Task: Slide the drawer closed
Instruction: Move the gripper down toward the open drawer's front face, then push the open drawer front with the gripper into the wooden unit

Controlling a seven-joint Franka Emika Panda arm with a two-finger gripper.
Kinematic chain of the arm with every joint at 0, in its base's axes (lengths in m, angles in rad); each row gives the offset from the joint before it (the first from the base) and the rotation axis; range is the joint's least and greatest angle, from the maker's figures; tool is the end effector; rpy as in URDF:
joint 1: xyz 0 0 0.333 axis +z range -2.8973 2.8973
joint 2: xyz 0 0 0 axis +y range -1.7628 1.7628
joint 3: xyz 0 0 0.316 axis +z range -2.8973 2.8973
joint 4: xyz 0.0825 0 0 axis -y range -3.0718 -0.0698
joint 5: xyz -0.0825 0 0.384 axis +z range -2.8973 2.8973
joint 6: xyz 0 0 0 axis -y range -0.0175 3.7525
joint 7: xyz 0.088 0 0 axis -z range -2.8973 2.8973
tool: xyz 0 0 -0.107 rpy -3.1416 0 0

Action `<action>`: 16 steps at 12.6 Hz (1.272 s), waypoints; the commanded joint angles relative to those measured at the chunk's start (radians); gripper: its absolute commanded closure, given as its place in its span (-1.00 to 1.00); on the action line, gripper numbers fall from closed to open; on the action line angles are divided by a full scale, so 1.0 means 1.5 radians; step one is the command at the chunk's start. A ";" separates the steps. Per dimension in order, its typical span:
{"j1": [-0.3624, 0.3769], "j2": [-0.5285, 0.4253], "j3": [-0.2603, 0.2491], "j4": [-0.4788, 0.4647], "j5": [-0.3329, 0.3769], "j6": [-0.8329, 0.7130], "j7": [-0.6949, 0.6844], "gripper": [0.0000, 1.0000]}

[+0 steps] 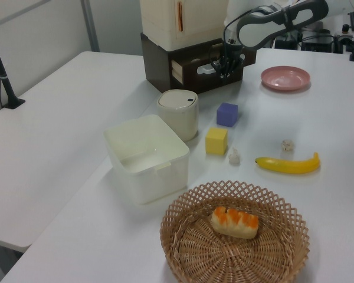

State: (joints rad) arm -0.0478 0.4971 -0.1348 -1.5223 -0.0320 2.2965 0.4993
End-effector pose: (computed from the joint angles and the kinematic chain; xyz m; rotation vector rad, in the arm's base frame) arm 0.7093 -0.1153 0.4030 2.9110 -0.9628 0.4499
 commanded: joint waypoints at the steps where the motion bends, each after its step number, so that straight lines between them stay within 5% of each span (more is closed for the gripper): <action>1: -0.003 0.014 -0.011 0.010 -0.011 0.021 0.012 1.00; 11: -0.005 0.112 -0.056 0.040 -0.011 0.267 0.011 1.00; 16: -0.014 0.132 -0.064 0.066 -0.009 0.283 0.011 1.00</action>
State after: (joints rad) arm -0.0649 0.6770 -0.2184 -1.4660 -0.0321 2.7071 0.4993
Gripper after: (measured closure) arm 0.991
